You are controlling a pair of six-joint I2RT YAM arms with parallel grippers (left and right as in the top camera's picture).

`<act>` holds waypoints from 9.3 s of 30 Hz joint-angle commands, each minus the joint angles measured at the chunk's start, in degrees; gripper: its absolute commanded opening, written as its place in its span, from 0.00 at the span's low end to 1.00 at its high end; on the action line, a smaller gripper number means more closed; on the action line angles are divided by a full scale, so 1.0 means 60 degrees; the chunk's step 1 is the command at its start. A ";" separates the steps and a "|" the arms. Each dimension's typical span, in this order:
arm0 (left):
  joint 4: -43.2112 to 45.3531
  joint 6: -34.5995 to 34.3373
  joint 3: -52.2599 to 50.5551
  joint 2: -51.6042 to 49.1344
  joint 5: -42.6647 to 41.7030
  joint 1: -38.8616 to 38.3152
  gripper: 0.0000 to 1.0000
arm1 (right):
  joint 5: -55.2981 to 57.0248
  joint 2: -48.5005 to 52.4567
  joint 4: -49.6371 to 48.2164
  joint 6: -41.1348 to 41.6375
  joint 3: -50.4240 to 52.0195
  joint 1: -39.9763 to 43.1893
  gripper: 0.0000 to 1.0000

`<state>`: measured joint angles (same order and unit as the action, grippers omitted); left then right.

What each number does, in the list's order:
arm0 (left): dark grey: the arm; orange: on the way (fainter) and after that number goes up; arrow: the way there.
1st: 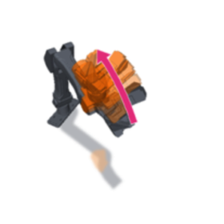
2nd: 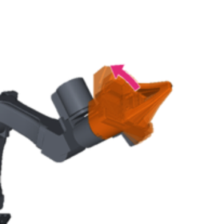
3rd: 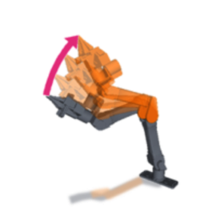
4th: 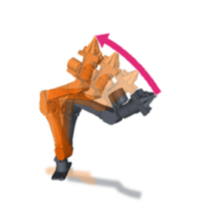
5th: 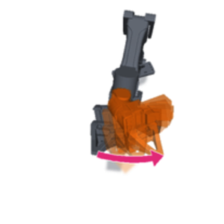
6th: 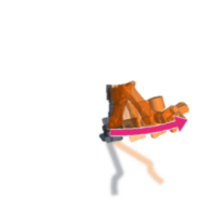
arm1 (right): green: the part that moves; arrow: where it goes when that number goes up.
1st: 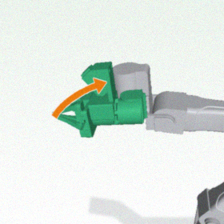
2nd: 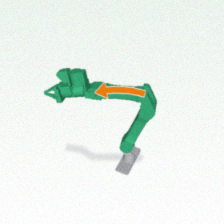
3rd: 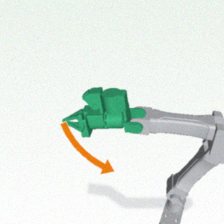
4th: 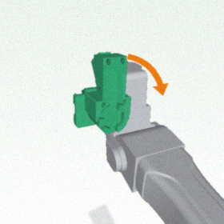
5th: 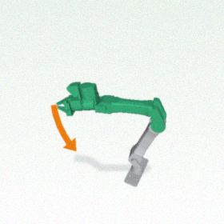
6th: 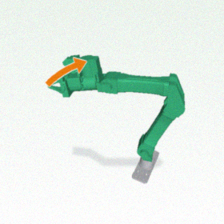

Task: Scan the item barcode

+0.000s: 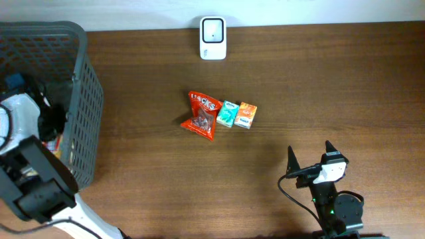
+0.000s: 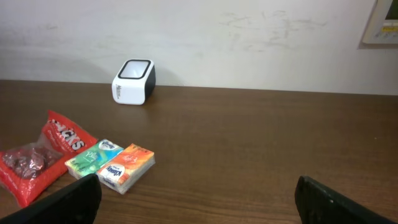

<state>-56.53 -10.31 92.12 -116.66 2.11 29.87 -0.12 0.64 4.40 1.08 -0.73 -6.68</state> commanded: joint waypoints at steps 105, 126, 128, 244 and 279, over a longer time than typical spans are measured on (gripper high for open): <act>-0.3672 -0.1621 0.4805 0.2557 -0.1137 -0.7329 0.99 | -0.2612 0.1293 -0.3774 0.1654 -0.1191 0.0058 0.98; -0.3672 -0.1621 0.4805 0.2557 -0.1137 -0.7329 0.99 | -0.3807 1.6098 -0.0674 0.6014 -0.8251 0.0055 0.92; -0.3668 -0.1621 0.4805 0.2557 -0.1137 -0.7329 0.99 | -0.3872 1.6600 -0.0663 0.6069 -0.8247 0.0055 0.92; -0.3668 -0.1625 0.4805 0.2557 -0.1137 -0.7329 0.99 | 0.2233 2.0604 0.2670 0.2619 -1.5806 0.8258 0.44; -0.3668 -0.1625 0.4805 0.2557 -0.1137 -0.7329 0.99 | -0.4135 2.0422 0.7359 0.2980 -1.5402 -0.2204 0.49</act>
<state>-78.65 -20.73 120.90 -101.25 -4.93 -14.13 -23.31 122.61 49.01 17.47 -93.41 -17.30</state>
